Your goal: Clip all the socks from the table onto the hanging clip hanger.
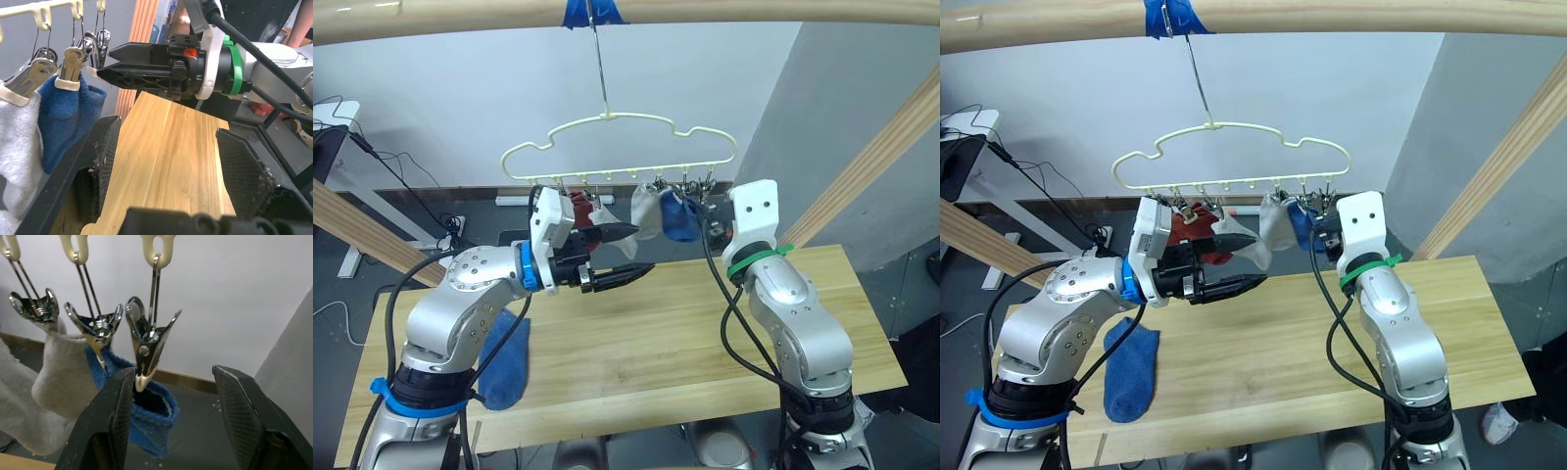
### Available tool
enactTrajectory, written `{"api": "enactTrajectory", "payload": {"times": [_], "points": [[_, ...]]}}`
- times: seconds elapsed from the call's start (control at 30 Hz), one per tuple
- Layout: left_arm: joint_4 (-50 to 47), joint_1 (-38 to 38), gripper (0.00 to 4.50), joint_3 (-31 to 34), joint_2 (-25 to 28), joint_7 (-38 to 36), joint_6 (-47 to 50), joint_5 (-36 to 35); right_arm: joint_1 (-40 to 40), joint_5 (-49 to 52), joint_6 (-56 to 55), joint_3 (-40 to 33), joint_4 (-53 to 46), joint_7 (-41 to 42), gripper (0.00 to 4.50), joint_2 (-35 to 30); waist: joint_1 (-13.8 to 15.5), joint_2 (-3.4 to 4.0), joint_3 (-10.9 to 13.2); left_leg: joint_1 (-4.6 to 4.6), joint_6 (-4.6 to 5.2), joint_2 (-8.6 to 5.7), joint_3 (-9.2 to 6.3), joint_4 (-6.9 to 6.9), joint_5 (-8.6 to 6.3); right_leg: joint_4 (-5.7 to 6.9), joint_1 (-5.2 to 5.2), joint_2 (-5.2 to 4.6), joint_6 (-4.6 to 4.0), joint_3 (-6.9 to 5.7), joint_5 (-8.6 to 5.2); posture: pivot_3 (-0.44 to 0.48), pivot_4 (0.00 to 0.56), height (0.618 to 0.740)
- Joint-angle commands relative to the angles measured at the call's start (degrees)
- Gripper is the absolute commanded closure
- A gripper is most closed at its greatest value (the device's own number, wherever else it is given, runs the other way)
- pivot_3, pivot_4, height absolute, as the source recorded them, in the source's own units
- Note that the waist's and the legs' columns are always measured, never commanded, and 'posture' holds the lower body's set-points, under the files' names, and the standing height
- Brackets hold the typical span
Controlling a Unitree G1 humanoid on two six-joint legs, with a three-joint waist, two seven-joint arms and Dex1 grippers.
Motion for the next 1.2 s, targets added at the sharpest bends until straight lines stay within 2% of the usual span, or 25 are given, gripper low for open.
{"api": "enactTrajectory", "payload": {"times": [0.03, 0.1, 0.77, 1.2], "points": [[-1.1, -0.8, 1.05, 0.0, 0.0, -0.1, -0.7, 0.1, -0.6, -0.5, -1.3, -0.3, -1.3, -0.5, 2.22, 1.1, 0.0, 0.00, 0.0, 0.00, 0.00, 0.00, 0.00, 0.00, 0.00, 0.00, 0.00, 0.00, 0.00, 0.00, 0.00, -0.239, 0.270, 0.740], [-1.1, -0.8, 1.05, -0.2, -0.1, -0.1, -0.8, 0.2, -0.6, -0.4, -1.0, -0.2, -1.4, -0.3, 2.71, 1.5, 0.0, 0.00, 0.0, 0.00, 0.00, 0.00, 0.00, 0.00, 0.00, 0.01, 0.00, 0.00, 0.00, 0.01, 0.00, -0.239, 0.270, 0.740], [-1.0, -0.5, 1.05, -0.7, -0.4, 0.0, -1.5, 1.1, -5.5, -1.3, -3.3, -1.4, 3.6, -1.4, 2.71, 5.3, 0.0, 0.00, 0.0, 0.01, 0.00, 0.01, -0.01, 0.03, 0.00, 0.07, 0.00, 0.00, -0.01, -0.02, 0.01, -0.235, 0.268, 0.740], [-0.7, -0.6, 1.05, -1.0, -0.5, -0.5, -2.0, 1.7, -6.5, -1.2, -0.8, -3.3, 1.4, -1.9, 2.71, 7.1, 0.0, 0.01, 0.0, 0.01, 0.00, 0.02, -0.03, 0.03, 0.00, 0.08, 0.00, -0.02, -0.01, 0.00, 0.01, -0.235, 0.268, 0.740]]}}
